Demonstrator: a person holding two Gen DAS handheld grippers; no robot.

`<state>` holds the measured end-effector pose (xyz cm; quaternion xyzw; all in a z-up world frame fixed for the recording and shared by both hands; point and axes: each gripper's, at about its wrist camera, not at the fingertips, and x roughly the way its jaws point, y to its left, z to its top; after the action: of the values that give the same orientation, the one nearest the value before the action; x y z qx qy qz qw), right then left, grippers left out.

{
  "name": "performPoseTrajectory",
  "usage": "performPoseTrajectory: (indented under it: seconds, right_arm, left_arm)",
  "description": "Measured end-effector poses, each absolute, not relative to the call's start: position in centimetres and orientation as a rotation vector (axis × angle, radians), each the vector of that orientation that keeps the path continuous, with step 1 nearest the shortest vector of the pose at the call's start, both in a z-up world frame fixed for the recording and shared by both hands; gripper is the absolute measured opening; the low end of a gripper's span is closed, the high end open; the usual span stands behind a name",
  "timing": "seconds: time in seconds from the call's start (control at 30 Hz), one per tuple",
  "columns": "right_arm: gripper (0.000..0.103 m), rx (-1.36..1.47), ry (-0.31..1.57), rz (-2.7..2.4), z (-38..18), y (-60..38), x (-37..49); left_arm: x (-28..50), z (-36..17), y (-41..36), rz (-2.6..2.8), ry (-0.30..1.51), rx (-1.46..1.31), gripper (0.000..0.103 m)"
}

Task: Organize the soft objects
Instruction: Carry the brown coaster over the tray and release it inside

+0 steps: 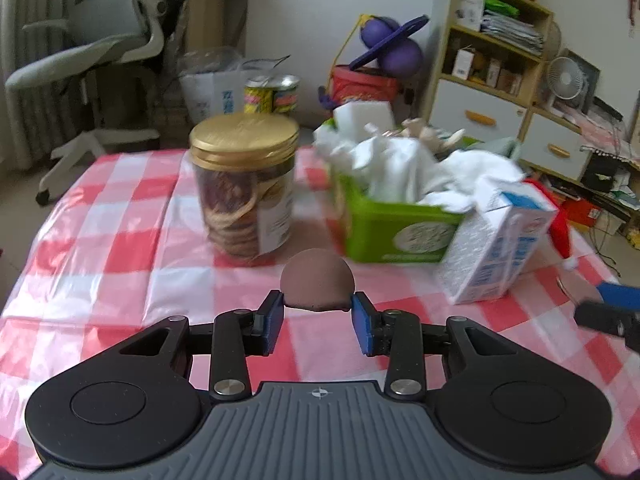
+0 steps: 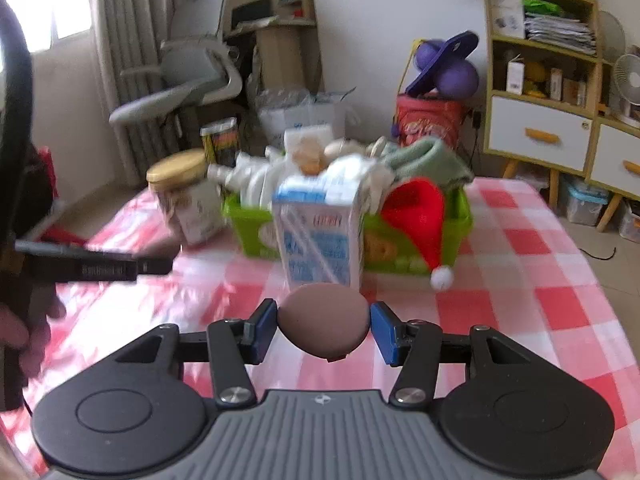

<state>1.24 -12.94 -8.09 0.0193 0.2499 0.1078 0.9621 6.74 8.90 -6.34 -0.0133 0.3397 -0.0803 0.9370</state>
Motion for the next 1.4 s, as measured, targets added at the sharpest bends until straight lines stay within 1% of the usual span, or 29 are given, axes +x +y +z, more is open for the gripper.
performPoseTrajectory:
  seconds: [0.27,0.47,0.67,0.97,1.33,1.37,1.4]
  right_arm:
    - [0.027,0.148,0.451,0.185,-4.2,-14.5,3.6]
    - [0.027,0.256,0.439,0.166,-2.5,-16.5,7.5]
    - [0.027,0.255,0.438,0.169,-1.1,-17.7,11.6]
    - [0.028,0.378,0.467,0.266,-1.0,-18.2,16.9]
    - [0.030,0.369,0.526,0.282,-3.2,-17.9,20.0]
    - [0.032,0.370,0.533,0.286,-3.3,-17.8,20.2]
    - [0.038,0.376,0.539,0.291,-3.5,-17.9,20.2]
  left_arm:
    - [7.5,-3.4,5.8,-0.223,0.653,-0.010,0.040]
    - [10.0,-1.0,3.9,-0.261,0.613,-0.009,0.042]
    - [13.3,0.3,2.2,-0.328,0.600,-0.013,0.047]
    - [17.5,-0.8,-0.3,-0.418,0.635,0.006,0.051]
    - [19.0,-3.5,-0.9,-0.439,0.661,0.044,0.051]
    - [19.0,-3.6,-0.8,-0.442,0.659,0.039,0.053]
    - [19.0,-3.6,-0.7,-0.443,0.659,0.035,0.055]
